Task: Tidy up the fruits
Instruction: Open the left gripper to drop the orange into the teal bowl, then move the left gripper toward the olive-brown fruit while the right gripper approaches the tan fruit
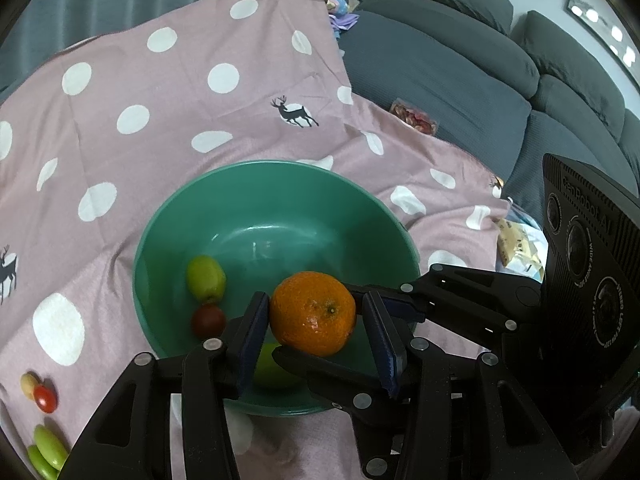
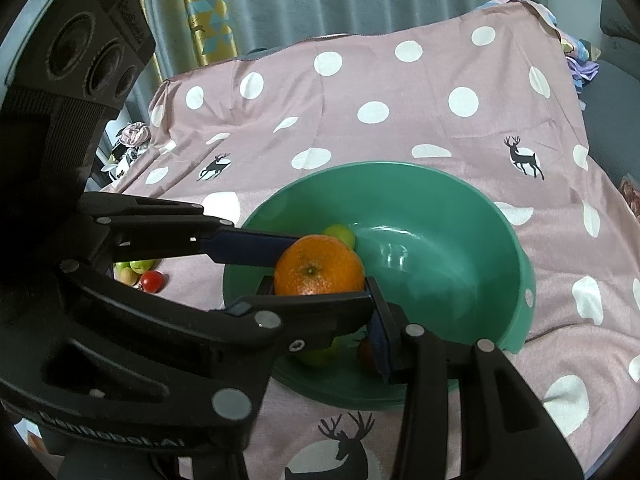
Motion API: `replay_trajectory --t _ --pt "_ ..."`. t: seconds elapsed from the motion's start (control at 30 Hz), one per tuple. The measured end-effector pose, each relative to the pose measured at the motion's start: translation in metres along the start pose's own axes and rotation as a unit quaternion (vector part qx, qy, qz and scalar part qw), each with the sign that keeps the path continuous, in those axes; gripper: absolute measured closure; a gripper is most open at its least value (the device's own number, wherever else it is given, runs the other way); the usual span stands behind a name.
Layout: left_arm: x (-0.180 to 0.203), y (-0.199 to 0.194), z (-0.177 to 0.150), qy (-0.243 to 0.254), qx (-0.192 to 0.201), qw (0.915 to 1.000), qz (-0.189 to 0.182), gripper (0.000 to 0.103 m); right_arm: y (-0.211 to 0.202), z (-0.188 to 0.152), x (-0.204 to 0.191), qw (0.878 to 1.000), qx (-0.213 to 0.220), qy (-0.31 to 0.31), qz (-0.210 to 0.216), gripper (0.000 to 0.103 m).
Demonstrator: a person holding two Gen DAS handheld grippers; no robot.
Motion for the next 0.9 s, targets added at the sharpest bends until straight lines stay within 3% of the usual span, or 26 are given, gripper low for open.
replay_trajectory --t 0.1,0.2,0.23,0.3,0.37,0.57,0.7,0.9 --pt "-0.001 0.001 -0.002 -0.002 0.003 0.9999 0.012 0.052 0.001 -0.001 -0.001 1.0 -0.002 0.002 0.002 0.055" --pt "-0.007 -0.002 -0.002 -0.009 0.008 0.9996 0.025 0.041 -0.001 -0.001 -0.004 1.0 -0.002 0.004 0.006 0.037" --pt "-0.009 -0.005 -0.002 -0.011 0.013 0.9994 0.029 0.04 -0.002 -0.001 -0.005 1.0 -0.001 0.003 0.004 0.035" --pt "-0.013 -0.014 -0.003 -0.017 0.024 0.9989 0.037 0.024 -0.006 -0.002 -0.007 1.0 0.003 0.004 0.004 0.035" --pt "-0.02 -0.027 -0.007 -0.026 0.04 0.9977 0.048 0.018 -0.01 -0.002 -0.009 1.0 0.008 0.006 0.005 0.035" --pt "-0.061 -0.074 -0.026 -0.055 0.072 0.992 0.088 0.014 -0.026 -0.004 -0.014 1.0 0.014 0.008 0.001 0.034" --pt "-0.108 -0.106 -0.052 -0.112 0.086 0.9827 0.12 0.014 -0.032 -0.002 -0.025 1.0 0.019 0.004 0.017 0.034" --pt "-0.174 -0.147 -0.114 -0.214 0.093 0.9594 0.159 0.014 -0.031 0.001 -0.064 0.998 0.013 -0.029 0.055 0.034"
Point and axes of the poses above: each gripper's, at about its wrist camera, not at the fingertips, and y roughly the way its jaws point, x to its right, z to its top, the point moved 6 cm from there along y, roughly the way its jaws point, and after that the axes turned 10 degrees about -y, right-handed, at the moved point
